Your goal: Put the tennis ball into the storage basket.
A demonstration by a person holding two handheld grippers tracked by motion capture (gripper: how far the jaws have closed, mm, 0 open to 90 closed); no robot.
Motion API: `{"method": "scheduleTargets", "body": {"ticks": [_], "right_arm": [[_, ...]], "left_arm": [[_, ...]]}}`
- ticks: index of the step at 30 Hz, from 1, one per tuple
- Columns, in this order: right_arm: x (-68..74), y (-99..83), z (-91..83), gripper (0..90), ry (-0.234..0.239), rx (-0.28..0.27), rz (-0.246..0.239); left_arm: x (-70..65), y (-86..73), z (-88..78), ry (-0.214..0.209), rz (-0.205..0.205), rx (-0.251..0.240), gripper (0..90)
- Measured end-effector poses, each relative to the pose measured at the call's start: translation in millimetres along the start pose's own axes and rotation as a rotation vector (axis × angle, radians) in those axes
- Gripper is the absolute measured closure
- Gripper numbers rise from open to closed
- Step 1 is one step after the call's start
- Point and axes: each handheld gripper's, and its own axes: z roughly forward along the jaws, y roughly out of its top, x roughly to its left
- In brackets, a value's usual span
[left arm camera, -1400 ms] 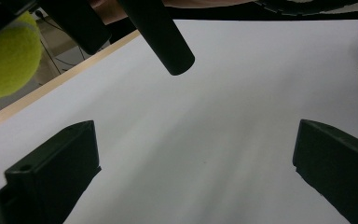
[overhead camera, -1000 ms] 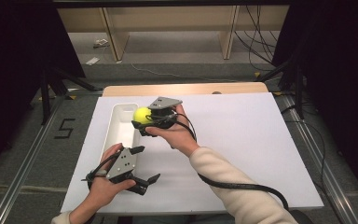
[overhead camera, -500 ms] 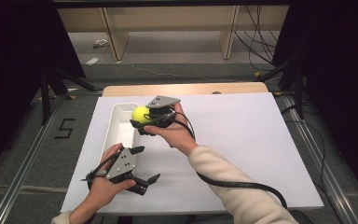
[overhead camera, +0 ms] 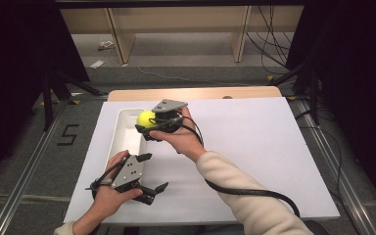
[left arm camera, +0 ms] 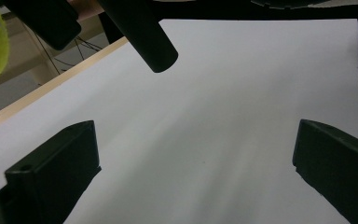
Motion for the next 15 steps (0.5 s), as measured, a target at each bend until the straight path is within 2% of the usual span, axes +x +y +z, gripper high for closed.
{"method": "scheduleTargets", "body": {"ticks": [15], "right_arm": [[0.5,2.1,3.5,26.6,0.001,0.003,-0.004]], "left_arm": [[0.0,0.0,0.0,-0.002,0.001,0.0,0.0]]}}
